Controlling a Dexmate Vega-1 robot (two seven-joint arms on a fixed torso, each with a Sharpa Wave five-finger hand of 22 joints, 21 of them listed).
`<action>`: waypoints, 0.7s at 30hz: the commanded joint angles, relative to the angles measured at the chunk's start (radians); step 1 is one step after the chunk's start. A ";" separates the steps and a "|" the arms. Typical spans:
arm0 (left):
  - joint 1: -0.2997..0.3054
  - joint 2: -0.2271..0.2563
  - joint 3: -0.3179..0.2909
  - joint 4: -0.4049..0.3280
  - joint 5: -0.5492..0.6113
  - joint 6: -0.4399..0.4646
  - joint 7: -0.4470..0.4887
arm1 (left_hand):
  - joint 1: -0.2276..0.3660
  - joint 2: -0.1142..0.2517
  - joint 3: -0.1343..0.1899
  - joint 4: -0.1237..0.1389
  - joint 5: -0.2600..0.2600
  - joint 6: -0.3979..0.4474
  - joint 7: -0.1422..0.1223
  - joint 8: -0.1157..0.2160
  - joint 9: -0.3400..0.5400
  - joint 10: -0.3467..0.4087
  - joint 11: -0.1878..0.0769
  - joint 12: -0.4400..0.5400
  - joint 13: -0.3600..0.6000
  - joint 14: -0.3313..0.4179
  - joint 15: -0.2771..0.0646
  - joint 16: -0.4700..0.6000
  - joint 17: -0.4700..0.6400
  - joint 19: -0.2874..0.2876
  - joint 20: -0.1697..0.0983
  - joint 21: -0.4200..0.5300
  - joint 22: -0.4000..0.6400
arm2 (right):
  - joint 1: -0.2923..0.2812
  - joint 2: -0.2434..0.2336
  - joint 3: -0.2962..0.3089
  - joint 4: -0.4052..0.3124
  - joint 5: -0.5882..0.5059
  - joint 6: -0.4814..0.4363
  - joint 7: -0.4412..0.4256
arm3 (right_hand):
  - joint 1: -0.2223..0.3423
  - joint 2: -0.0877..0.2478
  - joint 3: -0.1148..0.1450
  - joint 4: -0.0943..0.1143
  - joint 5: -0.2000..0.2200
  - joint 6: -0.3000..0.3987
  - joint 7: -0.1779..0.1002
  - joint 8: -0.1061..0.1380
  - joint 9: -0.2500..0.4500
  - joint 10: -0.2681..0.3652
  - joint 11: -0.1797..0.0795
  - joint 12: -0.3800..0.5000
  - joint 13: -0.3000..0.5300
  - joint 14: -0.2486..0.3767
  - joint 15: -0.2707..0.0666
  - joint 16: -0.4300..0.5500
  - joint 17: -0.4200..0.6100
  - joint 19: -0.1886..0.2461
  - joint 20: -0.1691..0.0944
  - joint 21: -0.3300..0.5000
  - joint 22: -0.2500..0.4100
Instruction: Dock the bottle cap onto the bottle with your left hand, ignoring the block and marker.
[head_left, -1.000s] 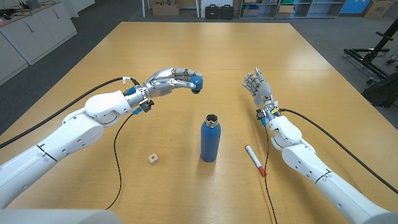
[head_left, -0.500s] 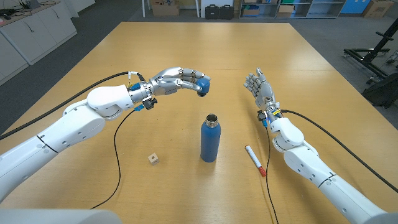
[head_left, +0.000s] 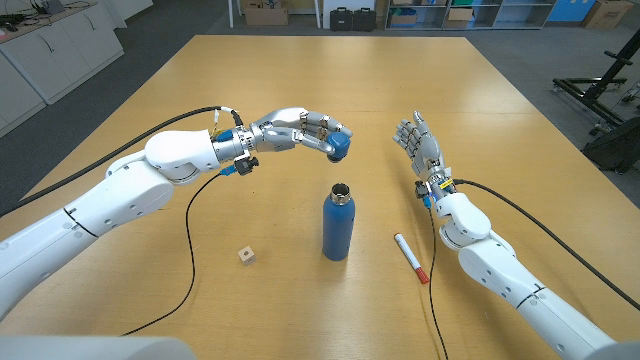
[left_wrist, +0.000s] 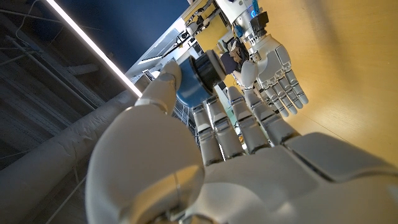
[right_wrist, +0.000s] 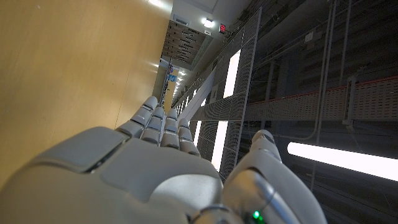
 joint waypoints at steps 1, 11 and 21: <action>-0.041 -0.043 0.054 -0.010 -0.021 0.025 -0.022 | -0.025 0.035 0.037 0.030 0.003 0.116 -0.107 0.014 0.007 0.128 -0.121 0.006 0.002 0.011 -0.169 -0.002 0.002 -0.006 -0.038 -0.002 0.002 | -0.044 -0.004 0.018 -0.024 -0.004 0.027 -0.015 | 0.005 0.010 -0.004 0.001 0.001 0.004 0.009 -0.003 0.005 0.008 0.004 0.000 0.001 0.008 0.003 -0.001 0.002 0.010 -0.002 -0.004 0.002; -0.107 -0.078 0.114 0.025 -0.037 0.069 -0.089 | -0.030 0.027 0.036 0.030 0.000 0.111 -0.111 0.009 0.007 0.124 -0.124 0.003 0.001 0.008 -0.166 -0.005 0.002 -0.027 -0.046 -0.007 0.002 | -0.057 0.007 0.023 -0.015 -0.006 0.049 -0.013 | 0.005 0.010 -0.004 0.001 0.001 0.004 0.009 -0.003 0.005 0.009 0.003 0.000 0.001 0.008 0.004 -0.002 0.002 0.011 -0.001 -0.006 0.002; -0.142 -0.088 0.152 0.041 -0.034 0.114 -0.117 | -0.037 0.025 0.036 0.032 -0.002 0.104 -0.111 0.002 0.006 0.112 -0.125 -0.001 0.000 0.000 -0.164 -0.008 0.002 -0.035 -0.047 -0.006 0.002 | -0.056 0.022 0.025 0.001 -0.007 0.071 -0.011 | 0.005 0.010 -0.005 0.001 0.001 0.005 0.009 -0.003 0.005 0.009 0.004 0.000 0.001 0.008 0.003 -0.002 0.002 0.013 -0.001 -0.008 0.002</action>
